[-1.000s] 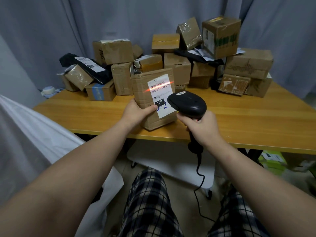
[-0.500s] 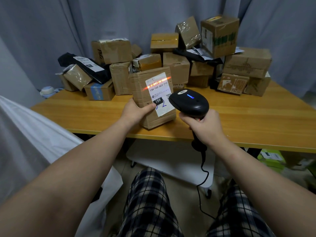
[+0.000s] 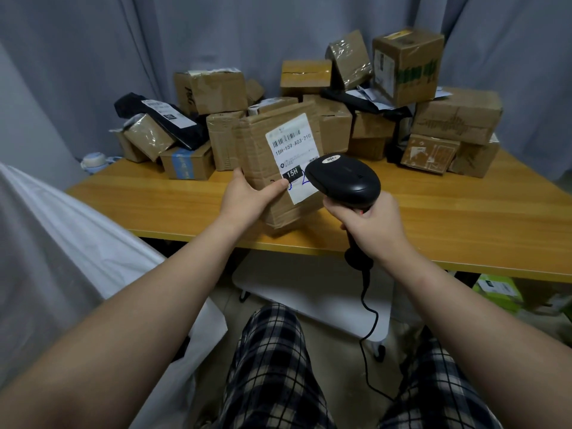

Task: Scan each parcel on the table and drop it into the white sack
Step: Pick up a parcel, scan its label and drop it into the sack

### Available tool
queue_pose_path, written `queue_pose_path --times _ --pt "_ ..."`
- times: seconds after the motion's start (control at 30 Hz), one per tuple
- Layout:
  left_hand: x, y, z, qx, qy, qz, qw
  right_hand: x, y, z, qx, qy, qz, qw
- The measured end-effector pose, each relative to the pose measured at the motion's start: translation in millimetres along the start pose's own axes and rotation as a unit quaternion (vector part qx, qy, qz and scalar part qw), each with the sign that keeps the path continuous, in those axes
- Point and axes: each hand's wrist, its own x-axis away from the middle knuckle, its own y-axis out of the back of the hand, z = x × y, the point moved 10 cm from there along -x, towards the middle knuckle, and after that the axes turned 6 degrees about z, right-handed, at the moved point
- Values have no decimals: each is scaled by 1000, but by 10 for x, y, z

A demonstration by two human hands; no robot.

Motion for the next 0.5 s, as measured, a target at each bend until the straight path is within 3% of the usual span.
queue_pose_path --times 0.23,0.5 --pt "525 754 112 3 -11 -42 999 40 -734 262 -41 34 103 993" --pt "1480 2401 1385 -20 133 -185 973 308 -2293 140 -11 -9 286 958"
